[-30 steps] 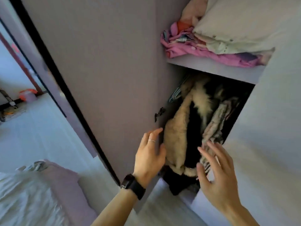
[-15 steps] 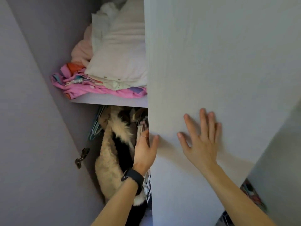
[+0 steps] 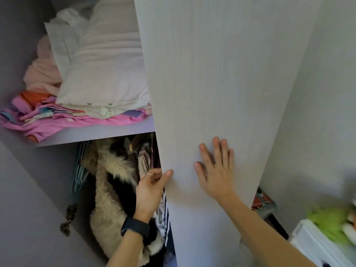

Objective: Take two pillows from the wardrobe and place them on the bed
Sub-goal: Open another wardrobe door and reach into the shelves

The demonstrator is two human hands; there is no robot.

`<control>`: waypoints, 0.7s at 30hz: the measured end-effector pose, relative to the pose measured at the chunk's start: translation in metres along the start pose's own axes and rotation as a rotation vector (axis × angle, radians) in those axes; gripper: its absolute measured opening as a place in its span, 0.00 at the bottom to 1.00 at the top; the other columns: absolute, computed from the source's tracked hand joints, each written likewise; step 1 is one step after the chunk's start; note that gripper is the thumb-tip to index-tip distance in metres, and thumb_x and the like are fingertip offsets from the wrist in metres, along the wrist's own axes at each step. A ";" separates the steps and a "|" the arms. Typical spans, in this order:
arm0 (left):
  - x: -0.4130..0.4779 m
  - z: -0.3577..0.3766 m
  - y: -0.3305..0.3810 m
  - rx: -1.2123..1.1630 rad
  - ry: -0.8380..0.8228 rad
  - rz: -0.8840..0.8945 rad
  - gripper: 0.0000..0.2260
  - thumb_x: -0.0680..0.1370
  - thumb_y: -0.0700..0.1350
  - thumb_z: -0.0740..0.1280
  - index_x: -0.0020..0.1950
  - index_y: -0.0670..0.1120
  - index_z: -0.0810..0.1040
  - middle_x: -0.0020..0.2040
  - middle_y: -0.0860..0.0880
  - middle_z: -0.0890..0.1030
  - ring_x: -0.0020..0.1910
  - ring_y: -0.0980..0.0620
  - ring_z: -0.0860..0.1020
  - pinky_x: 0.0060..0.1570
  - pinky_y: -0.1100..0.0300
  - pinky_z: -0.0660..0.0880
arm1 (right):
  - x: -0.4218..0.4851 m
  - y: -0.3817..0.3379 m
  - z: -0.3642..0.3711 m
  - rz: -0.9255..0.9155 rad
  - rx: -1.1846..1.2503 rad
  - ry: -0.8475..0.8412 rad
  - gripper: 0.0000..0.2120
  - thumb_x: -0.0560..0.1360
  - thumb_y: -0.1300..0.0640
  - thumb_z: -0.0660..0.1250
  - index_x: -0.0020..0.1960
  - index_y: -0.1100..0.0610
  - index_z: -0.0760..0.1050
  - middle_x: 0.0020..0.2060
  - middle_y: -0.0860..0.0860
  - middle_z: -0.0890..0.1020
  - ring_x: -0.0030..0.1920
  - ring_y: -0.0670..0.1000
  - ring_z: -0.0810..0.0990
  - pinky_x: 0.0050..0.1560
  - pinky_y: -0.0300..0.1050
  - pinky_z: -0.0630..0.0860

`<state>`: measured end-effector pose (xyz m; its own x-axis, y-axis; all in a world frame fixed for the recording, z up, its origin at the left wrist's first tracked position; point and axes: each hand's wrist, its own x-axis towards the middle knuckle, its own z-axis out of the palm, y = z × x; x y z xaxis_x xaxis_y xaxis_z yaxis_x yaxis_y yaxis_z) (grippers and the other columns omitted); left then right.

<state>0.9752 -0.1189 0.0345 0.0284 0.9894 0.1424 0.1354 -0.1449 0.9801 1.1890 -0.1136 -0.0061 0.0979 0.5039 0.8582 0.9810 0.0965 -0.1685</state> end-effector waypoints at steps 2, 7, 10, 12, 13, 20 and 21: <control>-0.017 -0.009 0.003 -0.020 -0.074 0.017 0.06 0.74 0.51 0.73 0.46 0.50 0.81 0.43 0.55 0.85 0.44 0.65 0.82 0.43 0.72 0.75 | -0.019 -0.015 -0.010 0.105 0.078 -0.019 0.30 0.81 0.48 0.61 0.80 0.52 0.56 0.79 0.61 0.54 0.80 0.63 0.50 0.73 0.71 0.57; -0.069 -0.020 0.000 -0.190 -0.291 -0.010 0.09 0.74 0.49 0.69 0.49 0.46 0.84 0.45 0.51 0.87 0.48 0.56 0.84 0.49 0.67 0.76 | -0.082 -0.058 -0.055 0.323 0.338 -0.146 0.32 0.82 0.47 0.58 0.81 0.56 0.51 0.81 0.56 0.49 0.80 0.58 0.48 0.78 0.58 0.54; -0.100 -0.018 -0.004 -0.301 -0.454 -0.035 0.06 0.76 0.40 0.68 0.49 0.46 0.84 0.48 0.49 0.87 0.50 0.55 0.84 0.50 0.65 0.77 | -0.133 -0.086 -0.094 0.478 0.427 -0.230 0.33 0.81 0.38 0.56 0.81 0.46 0.48 0.81 0.46 0.50 0.80 0.47 0.51 0.78 0.45 0.55; -0.116 -0.013 -0.005 -0.335 -0.596 -0.020 0.13 0.77 0.31 0.65 0.52 0.46 0.84 0.51 0.48 0.86 0.54 0.51 0.83 0.53 0.64 0.77 | -0.171 -0.098 -0.117 0.559 0.453 -0.265 0.34 0.79 0.35 0.56 0.80 0.42 0.50 0.80 0.42 0.54 0.79 0.44 0.56 0.76 0.48 0.61; -0.122 -0.009 -0.004 -0.344 -0.659 -0.008 0.18 0.76 0.28 0.63 0.52 0.47 0.85 0.53 0.48 0.86 0.56 0.50 0.83 0.54 0.64 0.77 | -0.187 -0.101 -0.128 0.605 0.475 -0.275 0.34 0.79 0.34 0.58 0.80 0.42 0.51 0.79 0.41 0.57 0.78 0.44 0.59 0.74 0.52 0.65; -0.151 0.050 -0.007 -0.090 -0.899 0.303 0.28 0.76 0.28 0.60 0.63 0.58 0.80 0.60 0.62 0.81 0.63 0.56 0.78 0.63 0.59 0.74 | -0.234 -0.087 -0.181 0.868 0.390 -0.092 0.27 0.79 0.47 0.66 0.76 0.48 0.66 0.66 0.41 0.78 0.60 0.45 0.81 0.53 0.51 0.81; -0.155 0.061 -0.009 -0.025 -0.887 0.448 0.30 0.75 0.28 0.60 0.66 0.59 0.77 0.63 0.67 0.77 0.66 0.60 0.75 0.66 0.60 0.71 | -0.238 -0.082 -0.187 0.895 0.368 -0.075 0.26 0.79 0.49 0.66 0.76 0.48 0.66 0.65 0.41 0.79 0.59 0.46 0.81 0.52 0.50 0.81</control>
<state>1.0300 -0.2712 -0.0043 0.8036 0.4777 0.3550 -0.0889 -0.4933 0.8653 1.1162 -0.4016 -0.1061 0.7594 0.5734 0.3075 0.4332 -0.0929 -0.8965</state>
